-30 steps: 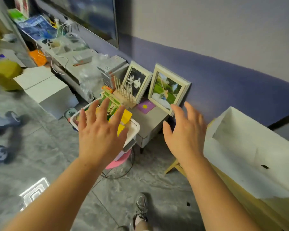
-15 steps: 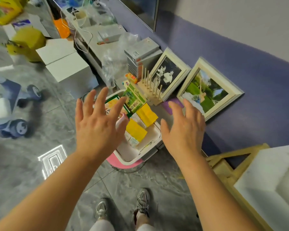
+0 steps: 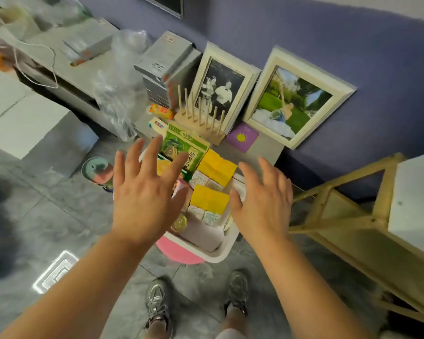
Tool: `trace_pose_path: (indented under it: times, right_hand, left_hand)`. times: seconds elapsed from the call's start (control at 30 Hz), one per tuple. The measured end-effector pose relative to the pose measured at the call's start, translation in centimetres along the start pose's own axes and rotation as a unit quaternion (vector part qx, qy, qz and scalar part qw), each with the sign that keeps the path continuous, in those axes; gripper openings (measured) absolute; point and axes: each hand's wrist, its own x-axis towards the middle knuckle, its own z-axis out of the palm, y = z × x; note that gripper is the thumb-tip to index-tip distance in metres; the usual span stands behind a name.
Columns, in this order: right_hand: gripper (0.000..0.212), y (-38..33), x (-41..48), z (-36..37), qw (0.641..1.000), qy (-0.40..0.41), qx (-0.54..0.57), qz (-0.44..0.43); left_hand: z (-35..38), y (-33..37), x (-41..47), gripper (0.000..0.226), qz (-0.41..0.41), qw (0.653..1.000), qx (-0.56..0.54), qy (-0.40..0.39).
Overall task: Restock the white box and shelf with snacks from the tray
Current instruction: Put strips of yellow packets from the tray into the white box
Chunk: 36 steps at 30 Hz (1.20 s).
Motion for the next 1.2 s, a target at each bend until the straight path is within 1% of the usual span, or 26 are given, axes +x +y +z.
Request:
trace_pose_path:
  times: [0.2,0.3,0.43,0.67,0.83,0.93,1.0,1.1,1.2]
  right_hand:
    - [0.058,-0.9,-0.2,5.7,0.999,0.008,-0.015,0.047]
    - [0.061,-0.6,0.2,9.0,0.998,0.001,-0.028,0.055]
    - [0.063,0.7,0.9,14.3,0.996,-0.001,-0.031,0.078]
    - [0.071,2.7,0.7,20.7,0.993,-0.042,-0.07,0.091]
    - [0.083,3.5,0.3,23.4,0.992,-0.044,-0.075,0.091]
    - [0.092,3.6,0.3,24.2,0.99,-0.064,-0.07,0.101]
    - [0.088,3.7,0.3,24.6,0.99,-0.069,-0.066,0.106]
    - [0.072,3.8,0.3,25.0,0.991,-0.056,-0.048,0.107]
    - [0.058,3.6,0.0,25.1,0.993,-0.037,-0.029,0.104]
  left_hand:
    - [6.1,-1.5,2.7,0.059,0.088,0.996,-0.018,-0.02]
    - [10.1,-1.7,4.2,0.062,0.126,0.992,-0.018,-0.023]
    - [16.6,-1.7,6.2,0.07,0.165,0.986,-0.015,-0.032]
    - [24.4,-1.7,7.7,0.077,0.206,0.977,-0.008,-0.056]
    - [27.2,-1.8,8.8,0.083,0.229,0.972,0.013,-0.047]
    - [28.4,-1.8,9.8,0.09,0.24,0.969,0.029,-0.053]
    - [28.9,-1.8,10.3,0.093,0.245,0.967,0.037,-0.06]
    - [29.2,-1.6,10.4,0.096,0.249,0.966,0.034,-0.06]
    - [29.3,-1.8,10.0,0.09,0.263,0.964,0.023,-0.041]
